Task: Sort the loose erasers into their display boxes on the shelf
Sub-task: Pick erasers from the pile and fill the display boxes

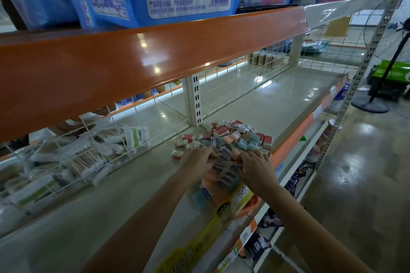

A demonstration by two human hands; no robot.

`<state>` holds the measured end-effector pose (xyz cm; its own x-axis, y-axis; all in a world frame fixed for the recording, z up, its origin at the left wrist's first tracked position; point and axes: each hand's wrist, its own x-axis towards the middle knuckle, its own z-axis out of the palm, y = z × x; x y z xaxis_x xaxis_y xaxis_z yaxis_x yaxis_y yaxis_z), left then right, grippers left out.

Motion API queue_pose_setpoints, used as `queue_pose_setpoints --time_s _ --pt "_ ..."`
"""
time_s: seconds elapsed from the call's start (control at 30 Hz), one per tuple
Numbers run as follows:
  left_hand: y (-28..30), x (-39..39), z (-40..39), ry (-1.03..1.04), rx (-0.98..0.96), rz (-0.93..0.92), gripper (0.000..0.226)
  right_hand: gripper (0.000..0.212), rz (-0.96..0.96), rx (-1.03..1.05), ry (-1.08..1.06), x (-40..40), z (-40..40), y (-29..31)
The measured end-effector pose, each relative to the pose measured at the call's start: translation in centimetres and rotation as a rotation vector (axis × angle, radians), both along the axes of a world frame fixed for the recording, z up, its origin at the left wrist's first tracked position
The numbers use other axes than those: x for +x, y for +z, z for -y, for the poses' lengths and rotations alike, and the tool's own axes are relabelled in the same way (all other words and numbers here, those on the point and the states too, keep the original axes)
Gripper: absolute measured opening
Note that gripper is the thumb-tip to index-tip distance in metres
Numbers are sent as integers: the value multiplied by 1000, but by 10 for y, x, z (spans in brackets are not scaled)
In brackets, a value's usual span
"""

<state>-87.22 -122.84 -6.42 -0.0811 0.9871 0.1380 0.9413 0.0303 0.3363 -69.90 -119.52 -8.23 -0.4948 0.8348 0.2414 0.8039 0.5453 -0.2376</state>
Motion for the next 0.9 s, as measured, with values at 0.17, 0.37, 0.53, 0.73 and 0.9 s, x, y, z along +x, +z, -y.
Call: queue_pose_setpoints --time_s 0.17,0.37,0.53,0.73,0.9 --pt "9 -15 19 35 6 268 17 25 -155 -47 64 0 8 11" --pt "22 -39 54 74 43 465 16 23 -335 -90 182 -13 34 28" --pt "34 -65 97 147 97 570 11 20 -448 -66 290 -37 59 37" --pt "55 -101 168 228 139 624 15 19 -588 23 393 -78 108 50" --pt "71 -128 239 334 145 557 13 21 -568 23 517 -117 157 60"
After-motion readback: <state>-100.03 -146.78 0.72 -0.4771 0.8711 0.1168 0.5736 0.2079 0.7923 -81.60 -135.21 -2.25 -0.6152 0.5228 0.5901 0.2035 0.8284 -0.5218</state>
